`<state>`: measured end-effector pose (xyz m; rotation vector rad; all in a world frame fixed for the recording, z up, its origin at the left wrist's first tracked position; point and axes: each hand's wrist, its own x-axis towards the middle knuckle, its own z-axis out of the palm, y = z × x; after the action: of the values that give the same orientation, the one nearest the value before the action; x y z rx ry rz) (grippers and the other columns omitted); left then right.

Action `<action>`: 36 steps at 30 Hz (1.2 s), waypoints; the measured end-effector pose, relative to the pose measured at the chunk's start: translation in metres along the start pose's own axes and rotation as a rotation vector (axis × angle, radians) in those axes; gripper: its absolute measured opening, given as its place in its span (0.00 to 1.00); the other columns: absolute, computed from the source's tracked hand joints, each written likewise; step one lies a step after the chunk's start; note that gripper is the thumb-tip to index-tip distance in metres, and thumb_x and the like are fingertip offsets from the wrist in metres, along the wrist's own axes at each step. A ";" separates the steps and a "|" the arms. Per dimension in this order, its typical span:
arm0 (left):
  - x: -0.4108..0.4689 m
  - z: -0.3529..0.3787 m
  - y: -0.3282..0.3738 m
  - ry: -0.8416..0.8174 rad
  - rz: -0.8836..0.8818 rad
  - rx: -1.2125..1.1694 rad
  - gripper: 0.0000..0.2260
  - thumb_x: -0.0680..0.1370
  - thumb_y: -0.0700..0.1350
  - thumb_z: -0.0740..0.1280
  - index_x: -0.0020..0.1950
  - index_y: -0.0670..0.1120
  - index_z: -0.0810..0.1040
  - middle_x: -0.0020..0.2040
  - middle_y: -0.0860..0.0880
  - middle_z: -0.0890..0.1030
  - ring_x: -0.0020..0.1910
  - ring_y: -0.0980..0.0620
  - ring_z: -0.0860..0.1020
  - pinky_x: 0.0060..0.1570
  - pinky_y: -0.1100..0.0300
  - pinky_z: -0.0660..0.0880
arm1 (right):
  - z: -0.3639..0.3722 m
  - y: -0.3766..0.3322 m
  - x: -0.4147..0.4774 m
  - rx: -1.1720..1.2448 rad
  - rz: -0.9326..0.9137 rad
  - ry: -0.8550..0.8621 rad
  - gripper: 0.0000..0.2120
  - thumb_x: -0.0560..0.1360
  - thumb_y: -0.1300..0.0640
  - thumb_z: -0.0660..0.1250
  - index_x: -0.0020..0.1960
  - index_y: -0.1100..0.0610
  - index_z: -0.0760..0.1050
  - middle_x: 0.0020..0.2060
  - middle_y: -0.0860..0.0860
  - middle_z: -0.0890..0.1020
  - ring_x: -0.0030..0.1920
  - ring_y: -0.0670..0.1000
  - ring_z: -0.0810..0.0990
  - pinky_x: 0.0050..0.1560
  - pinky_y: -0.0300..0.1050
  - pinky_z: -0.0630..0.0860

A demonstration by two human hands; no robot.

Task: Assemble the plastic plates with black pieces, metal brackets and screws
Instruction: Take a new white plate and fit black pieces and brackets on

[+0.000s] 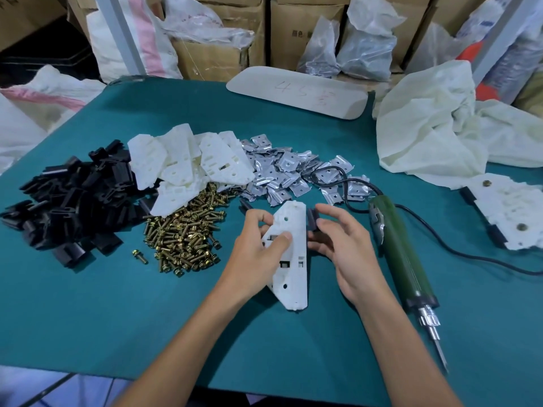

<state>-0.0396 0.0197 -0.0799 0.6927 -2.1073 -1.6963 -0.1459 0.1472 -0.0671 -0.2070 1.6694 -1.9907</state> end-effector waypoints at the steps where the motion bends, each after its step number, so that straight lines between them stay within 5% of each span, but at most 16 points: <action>1: 0.000 0.000 0.000 -0.008 0.001 -0.024 0.13 0.73 0.57 0.67 0.51 0.57 0.65 0.45 0.51 0.81 0.34 0.50 0.72 0.38 0.52 0.70 | 0.000 0.000 -0.001 -0.016 0.003 -0.020 0.11 0.82 0.65 0.65 0.59 0.54 0.81 0.41 0.54 0.86 0.41 0.51 0.84 0.41 0.41 0.81; 6: -0.002 0.002 -0.002 -0.049 -0.006 -0.055 0.15 0.74 0.58 0.66 0.53 0.55 0.64 0.46 0.52 0.84 0.40 0.36 0.78 0.43 0.40 0.76 | 0.001 0.001 -0.002 -0.048 0.000 -0.061 0.11 0.82 0.65 0.64 0.60 0.55 0.81 0.46 0.54 0.88 0.43 0.50 0.86 0.42 0.40 0.81; 10: -0.003 0.001 -0.004 -0.065 0.015 -0.019 0.15 0.76 0.58 0.65 0.54 0.55 0.63 0.47 0.53 0.80 0.31 0.48 0.69 0.38 0.50 0.70 | 0.001 0.002 -0.001 -0.076 -0.012 -0.022 0.09 0.80 0.63 0.69 0.58 0.55 0.82 0.41 0.53 0.87 0.40 0.50 0.85 0.43 0.41 0.81; 14: -0.002 0.002 -0.003 -0.100 0.026 0.027 0.14 0.77 0.60 0.64 0.53 0.56 0.61 0.46 0.48 0.78 0.34 0.50 0.70 0.39 0.49 0.72 | 0.004 0.005 -0.004 -0.148 -0.122 0.006 0.10 0.76 0.61 0.76 0.52 0.48 0.83 0.37 0.49 0.86 0.40 0.48 0.85 0.44 0.41 0.82; 23: -0.002 0.005 -0.002 -0.032 0.007 0.015 0.18 0.74 0.64 0.67 0.52 0.58 0.63 0.45 0.45 0.83 0.43 0.39 0.81 0.46 0.35 0.77 | 0.004 0.002 -0.005 -0.193 -0.166 -0.029 0.10 0.75 0.58 0.77 0.51 0.45 0.83 0.42 0.47 0.86 0.45 0.46 0.86 0.48 0.40 0.81; 27: -0.001 0.006 -0.003 -0.026 -0.009 0.030 0.18 0.74 0.65 0.66 0.52 0.58 0.62 0.42 0.47 0.83 0.38 0.41 0.80 0.45 0.35 0.78 | 0.015 -0.019 -0.001 -0.574 -0.361 0.024 0.09 0.77 0.51 0.75 0.55 0.45 0.80 0.52 0.43 0.83 0.55 0.44 0.81 0.57 0.43 0.77; 30: -0.001 0.007 -0.002 -0.014 0.024 0.056 0.19 0.73 0.64 0.65 0.53 0.56 0.62 0.38 0.47 0.77 0.31 0.45 0.72 0.40 0.35 0.74 | 0.047 -0.051 0.008 -0.806 -0.489 -0.200 0.07 0.77 0.50 0.73 0.55 0.47 0.80 0.50 0.43 0.83 0.52 0.44 0.81 0.56 0.43 0.77; 33: 0.000 0.006 0.002 -0.027 0.056 0.055 0.23 0.75 0.60 0.66 0.65 0.57 0.61 0.58 0.49 0.77 0.54 0.47 0.79 0.55 0.38 0.76 | 0.089 -0.071 0.026 -1.182 -0.446 -0.488 0.09 0.78 0.48 0.70 0.57 0.47 0.79 0.49 0.45 0.83 0.51 0.49 0.80 0.53 0.47 0.77; 36: -0.001 0.003 0.004 -0.048 0.068 0.029 0.25 0.77 0.57 0.67 0.69 0.57 0.60 0.61 0.57 0.74 0.61 0.50 0.76 0.59 0.40 0.74 | 0.123 -0.068 0.051 -1.591 -0.388 -0.545 0.08 0.78 0.51 0.69 0.52 0.55 0.79 0.44 0.52 0.81 0.46 0.54 0.78 0.45 0.48 0.76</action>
<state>-0.0407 0.0237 -0.0771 0.5873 -2.1668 -1.6641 -0.1547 0.0220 0.0149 -1.4939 2.4292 -0.2109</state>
